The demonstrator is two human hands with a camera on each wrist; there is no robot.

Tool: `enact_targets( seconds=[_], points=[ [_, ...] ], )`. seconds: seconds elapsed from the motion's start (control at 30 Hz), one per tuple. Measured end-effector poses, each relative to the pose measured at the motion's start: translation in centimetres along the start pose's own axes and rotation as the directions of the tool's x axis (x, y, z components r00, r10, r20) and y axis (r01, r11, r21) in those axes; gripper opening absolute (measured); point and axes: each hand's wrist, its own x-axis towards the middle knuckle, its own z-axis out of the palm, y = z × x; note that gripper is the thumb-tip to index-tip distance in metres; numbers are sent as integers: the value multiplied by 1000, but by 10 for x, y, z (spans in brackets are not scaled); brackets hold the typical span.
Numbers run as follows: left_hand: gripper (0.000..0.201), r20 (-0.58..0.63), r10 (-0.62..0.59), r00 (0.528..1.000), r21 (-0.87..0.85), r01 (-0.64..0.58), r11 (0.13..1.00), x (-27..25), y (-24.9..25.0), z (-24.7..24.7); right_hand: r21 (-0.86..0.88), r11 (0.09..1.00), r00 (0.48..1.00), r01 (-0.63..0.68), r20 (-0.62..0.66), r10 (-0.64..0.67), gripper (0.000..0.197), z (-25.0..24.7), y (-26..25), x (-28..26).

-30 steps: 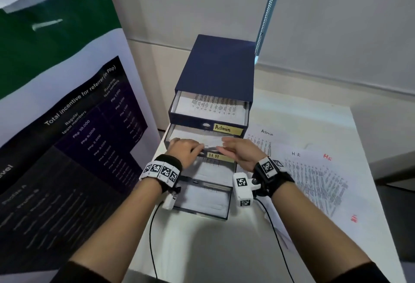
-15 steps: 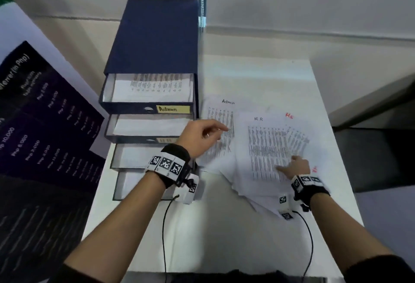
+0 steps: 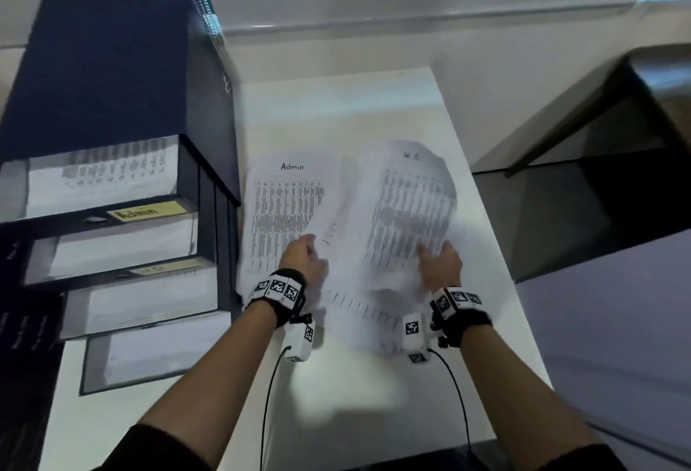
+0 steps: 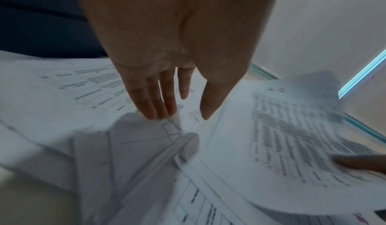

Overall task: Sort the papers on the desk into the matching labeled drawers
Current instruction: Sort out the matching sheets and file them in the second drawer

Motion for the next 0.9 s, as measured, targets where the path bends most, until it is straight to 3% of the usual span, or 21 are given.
enact_targets(
  seconds=[0.07,0.23,0.3,0.37,0.5,0.77,0.9],
  points=[
    [58,-27,21,999,96,-19,995,11,12,7,16,993,993,-114,-32,115,49,-17,18,4],
    [29,-113,88,990,302,-50,952,37,25,23,-153,979,988,-138,50,147,41,-34,48,-5],
    [41,-101,111,989,277,-79,957,43,31,32,-140,980,984,-138,95,152,28,-33,49,-8],
    [47,-76,129,989,249,-107,962,47,36,40,-115,986,986,-120,101,132,30,-25,43,-8],
    [33,-172,164,971,138,-142,980,50,40,51,-117,989,993,-85,74,94,70,-7,36,-3],
    [31,-318,112,941,-144,-165,976,41,39,33,-18,995,992,-94,77,95,58,-19,33,-6],
    [12,-248,189,950,-15,-199,980,30,34,26,111,993,995,-43,98,32,50,-25,28,-9]
  ],
)
